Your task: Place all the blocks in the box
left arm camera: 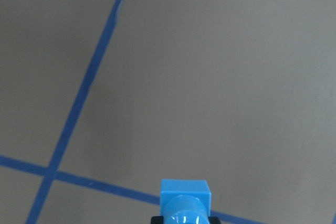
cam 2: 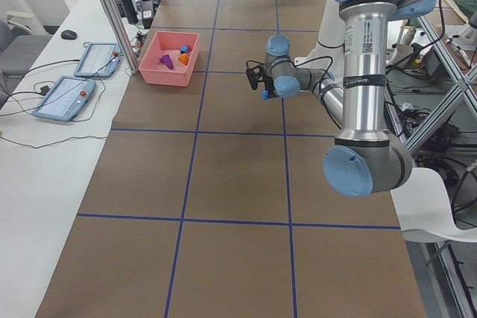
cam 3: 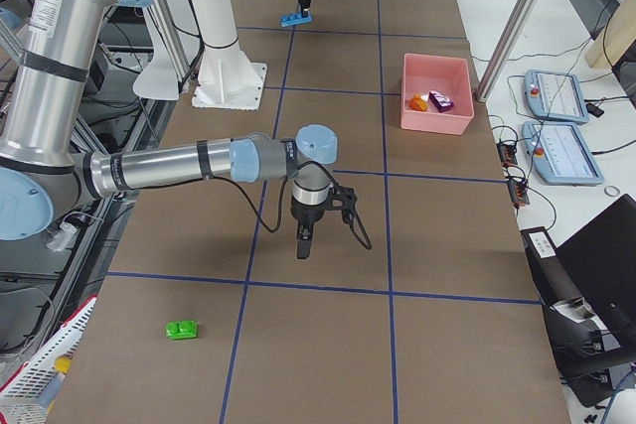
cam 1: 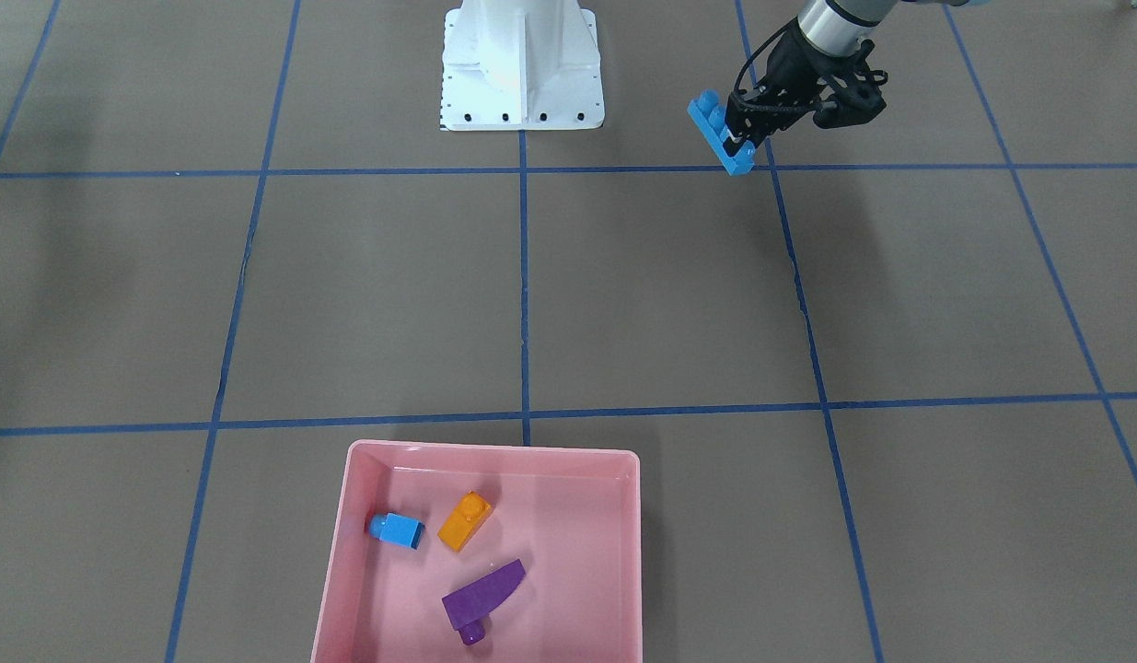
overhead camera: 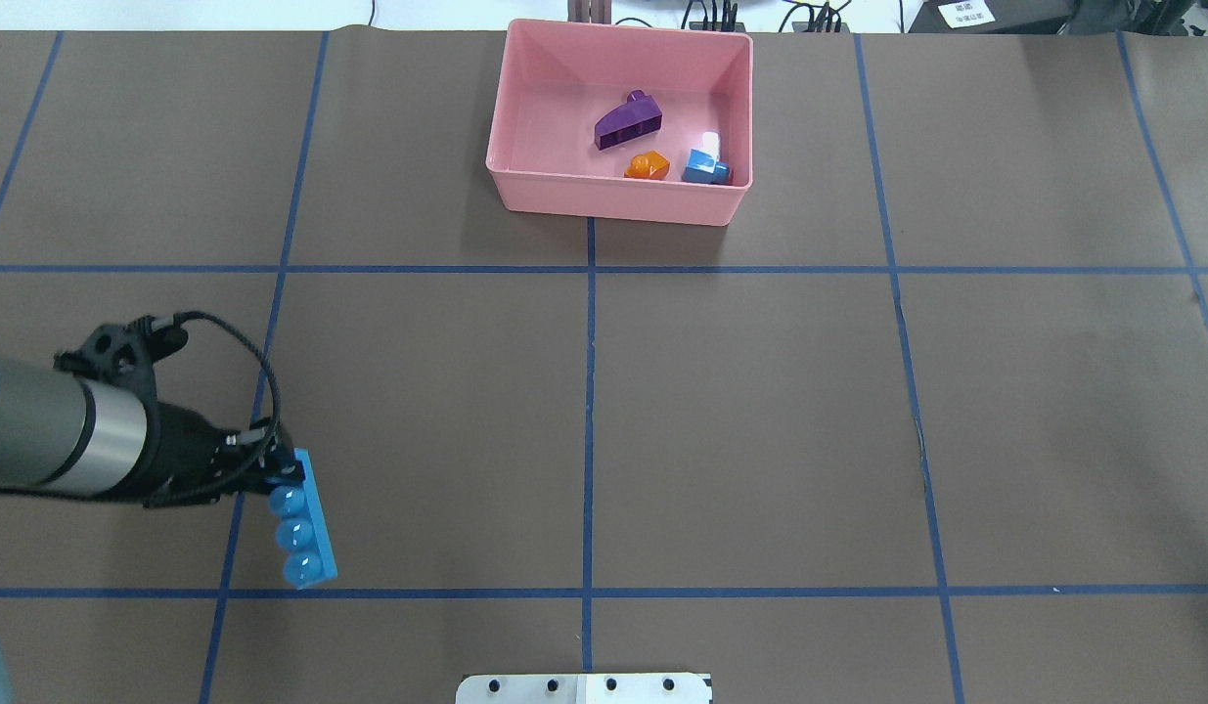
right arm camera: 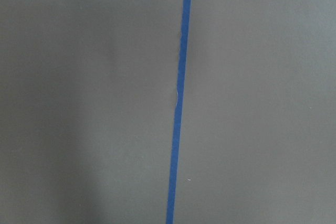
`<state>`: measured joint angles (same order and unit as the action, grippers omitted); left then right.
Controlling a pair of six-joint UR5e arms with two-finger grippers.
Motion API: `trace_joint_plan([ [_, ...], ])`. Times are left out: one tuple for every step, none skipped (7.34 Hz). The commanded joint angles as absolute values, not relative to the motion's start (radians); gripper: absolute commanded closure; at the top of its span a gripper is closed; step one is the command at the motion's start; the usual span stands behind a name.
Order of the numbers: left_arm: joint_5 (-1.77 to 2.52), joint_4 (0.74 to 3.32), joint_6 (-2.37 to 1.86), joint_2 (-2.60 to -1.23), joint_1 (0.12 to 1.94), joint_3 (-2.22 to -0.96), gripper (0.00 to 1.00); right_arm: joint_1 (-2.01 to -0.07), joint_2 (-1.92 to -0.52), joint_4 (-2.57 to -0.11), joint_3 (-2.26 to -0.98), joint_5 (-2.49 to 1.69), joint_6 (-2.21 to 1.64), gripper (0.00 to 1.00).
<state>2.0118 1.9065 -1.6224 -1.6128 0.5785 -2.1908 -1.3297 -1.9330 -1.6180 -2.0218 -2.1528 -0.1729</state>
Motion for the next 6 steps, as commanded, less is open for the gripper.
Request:
trace_joint_plan([
  [2.152, 1.679, -1.486, -1.887, 0.795, -2.047, 1.00, -1.365, -2.058, -1.518, -2.010, -2.155, -0.106, 0.00],
  [2.180, 1.625, -1.459, -2.023, 0.861, -1.926, 1.00, -1.390, -2.089, -1.487, -1.979, -2.175, -0.079, 0.00],
  [2.195, 1.620, -1.463, -2.172, 0.909, -1.766, 1.00, -1.420, -2.135, -1.424, -1.926, -2.212, -0.033, 0.00],
  [2.219, 1.614, -1.486, -2.329, 0.946, -1.594, 1.00, -1.466, -2.172, -1.338, -1.881, -2.241, -0.023, 0.00],
  [2.220, 1.605, -1.496, -2.465, 0.977, -1.436, 1.00, -1.483, -2.239, -1.260, -1.867, -2.241, -0.026, 0.00],
  [2.215, 1.632, -1.573, -2.561, 0.977, -1.296, 1.00, -1.488, -2.311, -1.164, -1.862, -2.243, -0.037, 0.00],
])
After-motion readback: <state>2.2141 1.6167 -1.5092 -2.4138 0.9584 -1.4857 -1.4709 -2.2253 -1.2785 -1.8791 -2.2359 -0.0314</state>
